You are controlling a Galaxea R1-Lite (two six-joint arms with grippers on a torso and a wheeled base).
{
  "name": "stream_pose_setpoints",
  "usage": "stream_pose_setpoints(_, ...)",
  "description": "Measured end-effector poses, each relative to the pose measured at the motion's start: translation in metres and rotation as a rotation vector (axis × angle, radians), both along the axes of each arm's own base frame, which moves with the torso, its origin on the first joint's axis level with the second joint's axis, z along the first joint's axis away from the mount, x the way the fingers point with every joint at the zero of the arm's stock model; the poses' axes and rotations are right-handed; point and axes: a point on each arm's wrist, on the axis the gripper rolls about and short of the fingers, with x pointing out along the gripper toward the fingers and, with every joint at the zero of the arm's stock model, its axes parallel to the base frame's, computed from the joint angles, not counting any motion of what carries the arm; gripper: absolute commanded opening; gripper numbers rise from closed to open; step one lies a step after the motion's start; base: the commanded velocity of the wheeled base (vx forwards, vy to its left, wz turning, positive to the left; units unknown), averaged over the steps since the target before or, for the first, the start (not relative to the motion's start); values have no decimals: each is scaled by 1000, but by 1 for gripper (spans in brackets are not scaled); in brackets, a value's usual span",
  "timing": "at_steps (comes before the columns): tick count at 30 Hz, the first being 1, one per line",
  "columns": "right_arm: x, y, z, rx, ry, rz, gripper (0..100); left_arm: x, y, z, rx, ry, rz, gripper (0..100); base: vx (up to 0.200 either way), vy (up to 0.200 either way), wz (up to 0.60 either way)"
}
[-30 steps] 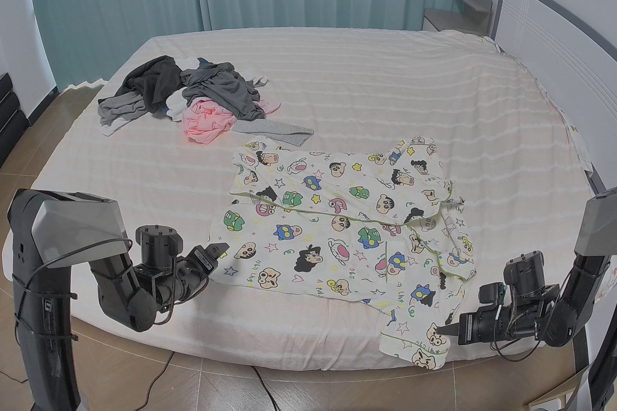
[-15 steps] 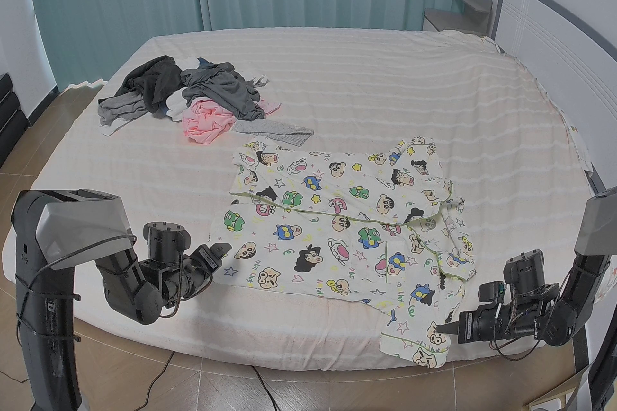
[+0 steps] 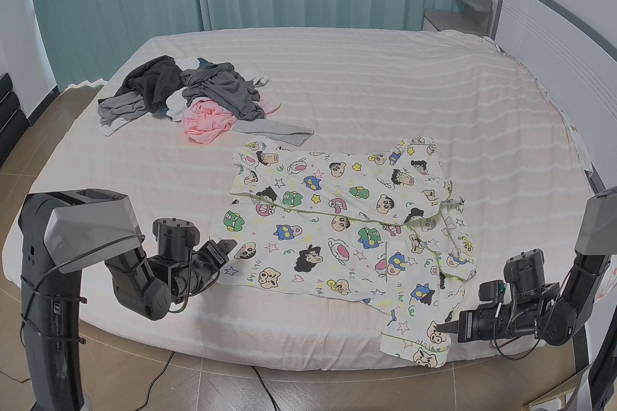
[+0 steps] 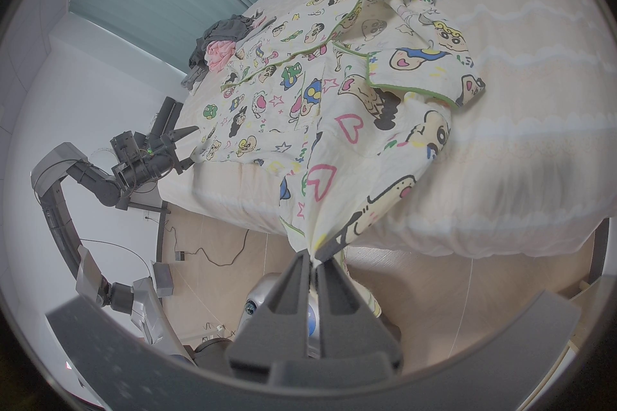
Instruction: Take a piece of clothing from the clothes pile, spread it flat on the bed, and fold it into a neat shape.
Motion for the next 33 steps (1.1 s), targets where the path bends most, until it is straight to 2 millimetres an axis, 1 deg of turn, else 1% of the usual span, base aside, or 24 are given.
stream_pose_setpoints(6,0,0,1,1,-4,0,0,0,-3,-5,28,30,-23,0,0,0,0)
stream_pose_setpoints(10,0,0,1,1,-5,-1,0,-3,-3,-9,74,59,-51,0,0,0,0)
stream_pose_setpoints(16,-1,0,1,1,-1,-2,0,-7,-2,-9,79,68,-53,0,0,0,0)
stream_pose_setpoints(26,-12,-4,1,-7,22,-2,0,-33,6,5,85,97,-48,0,0,0,0)
stream_pose_setpoints(33,-21,-7,2,-12,42,-1,0,-53,11,11,92,127,-50,0,0,0,0)
